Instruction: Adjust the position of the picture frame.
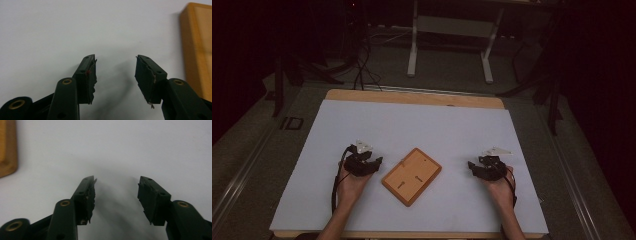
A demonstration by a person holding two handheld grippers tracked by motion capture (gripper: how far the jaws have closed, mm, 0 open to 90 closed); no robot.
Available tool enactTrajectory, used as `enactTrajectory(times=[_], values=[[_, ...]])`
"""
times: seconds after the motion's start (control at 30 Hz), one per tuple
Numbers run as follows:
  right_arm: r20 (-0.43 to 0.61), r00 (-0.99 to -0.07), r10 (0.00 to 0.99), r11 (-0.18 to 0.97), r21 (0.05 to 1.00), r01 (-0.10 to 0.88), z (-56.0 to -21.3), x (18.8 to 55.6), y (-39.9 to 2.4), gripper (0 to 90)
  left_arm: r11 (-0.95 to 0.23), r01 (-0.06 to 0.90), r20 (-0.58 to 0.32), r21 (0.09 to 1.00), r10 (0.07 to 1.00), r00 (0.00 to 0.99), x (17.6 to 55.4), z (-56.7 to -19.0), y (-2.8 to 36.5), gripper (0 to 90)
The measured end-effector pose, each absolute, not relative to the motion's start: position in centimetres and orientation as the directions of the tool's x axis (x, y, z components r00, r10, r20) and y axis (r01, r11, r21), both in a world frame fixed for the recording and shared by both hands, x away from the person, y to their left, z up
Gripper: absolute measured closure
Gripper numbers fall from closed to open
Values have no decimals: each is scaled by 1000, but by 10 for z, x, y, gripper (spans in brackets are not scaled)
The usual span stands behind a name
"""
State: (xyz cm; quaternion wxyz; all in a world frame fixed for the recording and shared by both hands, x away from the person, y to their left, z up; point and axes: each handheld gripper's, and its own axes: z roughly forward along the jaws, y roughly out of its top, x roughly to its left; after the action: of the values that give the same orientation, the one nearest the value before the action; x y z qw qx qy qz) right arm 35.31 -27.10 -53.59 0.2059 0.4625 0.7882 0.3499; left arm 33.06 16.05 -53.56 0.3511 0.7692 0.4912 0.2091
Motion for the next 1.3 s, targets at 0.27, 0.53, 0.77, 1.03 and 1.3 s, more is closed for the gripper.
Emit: enactTrajectory(times=[0.27,0.53,0.77,1.03,1.3], values=[[-12,-508,861,348,742,572,-535,350,-270,472,-300,605,-45,738,872,488,325,-525,156,514],[-11,-513,858,350,743,571,-535,349,-270,459,-300,599,-78,743,849,522,324,-523,154,565],[-10,-522,853,358,738,572,-536,349,-271,456,-328,551,-68,767,812,579,321,-518,147,609],[-12,-534,846,368,737,567,-537,348,-269,456,-348,550,-108,759,766,634,317,-517,136,625],[-15,-538,843,371,740,561,-536,347,-268,458,-366,534,-111,762,738,665,314,-516,124,657]])
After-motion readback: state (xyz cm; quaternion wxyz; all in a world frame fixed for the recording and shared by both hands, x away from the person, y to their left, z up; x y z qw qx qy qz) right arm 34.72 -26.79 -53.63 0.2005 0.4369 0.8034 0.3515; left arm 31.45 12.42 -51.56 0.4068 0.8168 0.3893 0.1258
